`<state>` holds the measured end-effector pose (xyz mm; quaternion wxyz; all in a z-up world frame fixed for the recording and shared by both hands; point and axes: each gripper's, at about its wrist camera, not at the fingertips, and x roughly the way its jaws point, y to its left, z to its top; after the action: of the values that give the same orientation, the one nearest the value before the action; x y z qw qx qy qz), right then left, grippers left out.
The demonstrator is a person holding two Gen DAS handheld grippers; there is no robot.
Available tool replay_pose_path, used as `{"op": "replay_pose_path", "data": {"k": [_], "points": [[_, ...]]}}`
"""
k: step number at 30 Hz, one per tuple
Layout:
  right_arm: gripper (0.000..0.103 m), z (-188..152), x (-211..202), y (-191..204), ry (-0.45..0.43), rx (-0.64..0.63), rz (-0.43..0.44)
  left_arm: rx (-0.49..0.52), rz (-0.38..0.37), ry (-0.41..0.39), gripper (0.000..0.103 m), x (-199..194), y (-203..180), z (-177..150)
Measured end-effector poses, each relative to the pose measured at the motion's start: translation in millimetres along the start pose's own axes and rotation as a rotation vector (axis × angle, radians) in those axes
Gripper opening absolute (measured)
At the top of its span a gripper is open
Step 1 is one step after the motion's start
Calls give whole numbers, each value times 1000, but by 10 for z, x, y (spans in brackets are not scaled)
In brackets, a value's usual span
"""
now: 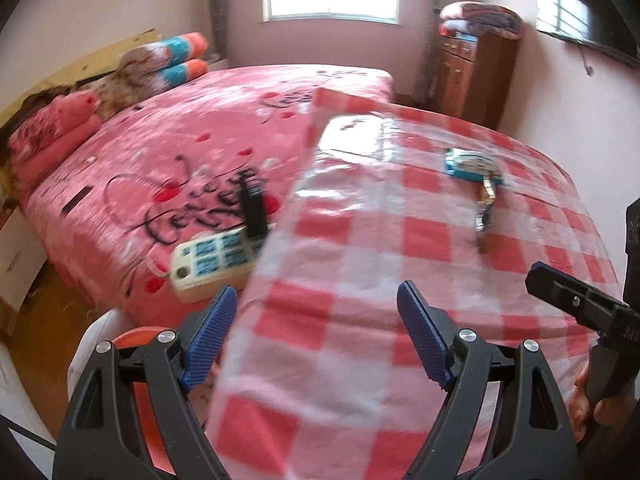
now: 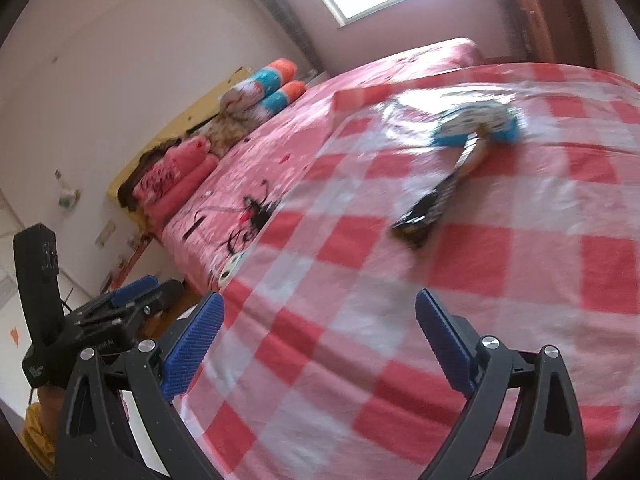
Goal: Collect trash
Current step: 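Move both open tools back over the coffee stick and wrapper, then grasp the brown coffee-mix stick with the left tool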
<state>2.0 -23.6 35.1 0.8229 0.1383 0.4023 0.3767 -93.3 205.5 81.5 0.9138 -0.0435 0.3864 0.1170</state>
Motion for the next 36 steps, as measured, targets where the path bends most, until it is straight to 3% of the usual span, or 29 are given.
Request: {"op": "replay_pose_path", "data": {"k": [13, 22, 28, 30, 36], "points": [[95, 220, -535, -746, -127, 113, -144, 203, -131, -1, 83, 365, -1115, 439], [95, 245, -766, -1157, -152, 184, -203, 316, -131, 36, 82, 857, -1702, 600], [95, 246, -812, -1327, -151, 236, -220, 349, -122, 80, 72, 1233, -1941, 664], [95, 240, -821, -1360, -147, 250, -224, 342, -122, 105, 62, 1351, -1976, 678], [95, 237, -779, -1383, -121, 249, -234, 323, -141, 126, 48, 1527, -2000, 707]]}}
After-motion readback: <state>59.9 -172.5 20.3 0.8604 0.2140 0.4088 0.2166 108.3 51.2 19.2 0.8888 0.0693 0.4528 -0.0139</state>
